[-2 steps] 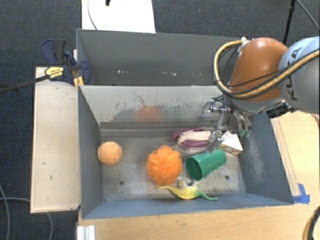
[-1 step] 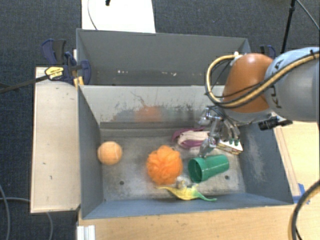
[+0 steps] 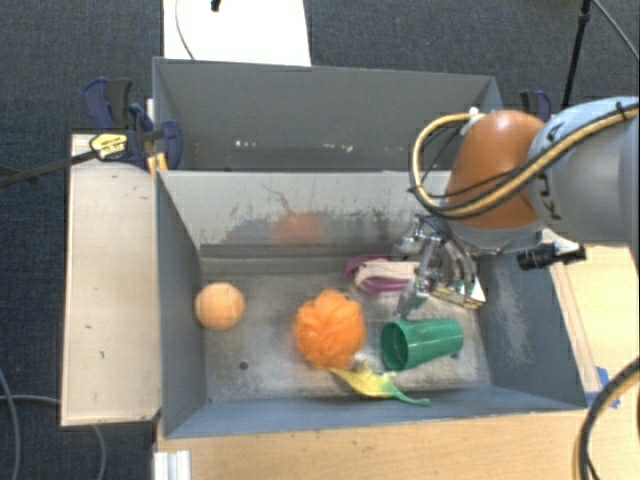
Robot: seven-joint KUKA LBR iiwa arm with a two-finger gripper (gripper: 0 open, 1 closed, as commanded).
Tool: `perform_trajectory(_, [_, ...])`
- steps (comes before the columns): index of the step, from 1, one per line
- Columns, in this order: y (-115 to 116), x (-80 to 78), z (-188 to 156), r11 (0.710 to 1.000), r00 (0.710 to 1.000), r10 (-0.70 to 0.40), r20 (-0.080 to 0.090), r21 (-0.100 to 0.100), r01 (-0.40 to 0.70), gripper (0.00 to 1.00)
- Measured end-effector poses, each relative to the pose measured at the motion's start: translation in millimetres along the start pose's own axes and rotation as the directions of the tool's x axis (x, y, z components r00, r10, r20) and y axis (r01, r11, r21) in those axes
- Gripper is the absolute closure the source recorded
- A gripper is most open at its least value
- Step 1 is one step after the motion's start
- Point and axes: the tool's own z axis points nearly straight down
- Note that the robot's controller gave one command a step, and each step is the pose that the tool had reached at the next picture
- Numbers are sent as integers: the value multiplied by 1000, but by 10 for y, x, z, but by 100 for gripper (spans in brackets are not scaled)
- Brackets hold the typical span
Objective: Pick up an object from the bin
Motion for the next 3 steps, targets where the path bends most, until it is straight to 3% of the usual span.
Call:
perform_trajectory(1, [76, -54, -49, 1000, 1000, 21, 2, 0, -21, 0])
perform_trajectory(2, [64, -160, 213, 988, 988, 152, 35, -17, -151, 0])
perform_trajectory(3, [17, -115, 275, 989, 988, 151, 22, -5, -151, 100])
